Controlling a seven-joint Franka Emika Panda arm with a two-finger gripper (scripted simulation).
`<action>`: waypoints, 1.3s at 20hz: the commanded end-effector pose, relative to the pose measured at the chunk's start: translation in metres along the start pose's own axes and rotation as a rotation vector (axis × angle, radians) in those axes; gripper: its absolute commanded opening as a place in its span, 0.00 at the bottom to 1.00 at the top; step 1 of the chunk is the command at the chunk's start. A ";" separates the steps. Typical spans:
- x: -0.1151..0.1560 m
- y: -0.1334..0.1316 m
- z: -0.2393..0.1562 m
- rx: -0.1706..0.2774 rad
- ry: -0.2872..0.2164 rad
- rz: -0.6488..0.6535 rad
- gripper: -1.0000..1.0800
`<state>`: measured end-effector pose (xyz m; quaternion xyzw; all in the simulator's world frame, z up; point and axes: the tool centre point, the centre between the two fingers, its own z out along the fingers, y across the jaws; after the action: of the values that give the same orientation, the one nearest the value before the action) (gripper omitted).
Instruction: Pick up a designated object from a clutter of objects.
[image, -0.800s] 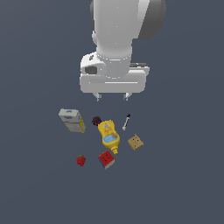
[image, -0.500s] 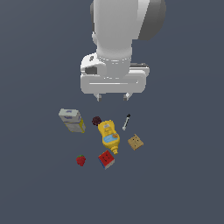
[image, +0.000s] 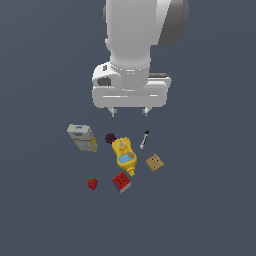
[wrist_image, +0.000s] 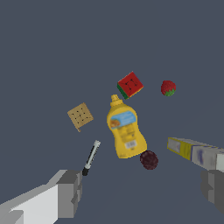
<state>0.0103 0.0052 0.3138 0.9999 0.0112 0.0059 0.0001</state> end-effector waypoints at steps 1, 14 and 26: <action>0.002 -0.002 0.005 -0.002 -0.001 -0.010 0.96; 0.029 -0.040 0.093 -0.023 -0.007 -0.199 0.96; 0.034 -0.101 0.216 -0.010 -0.012 -0.455 0.96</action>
<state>0.0455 0.1007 0.1105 0.9746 0.2238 -0.0008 0.0079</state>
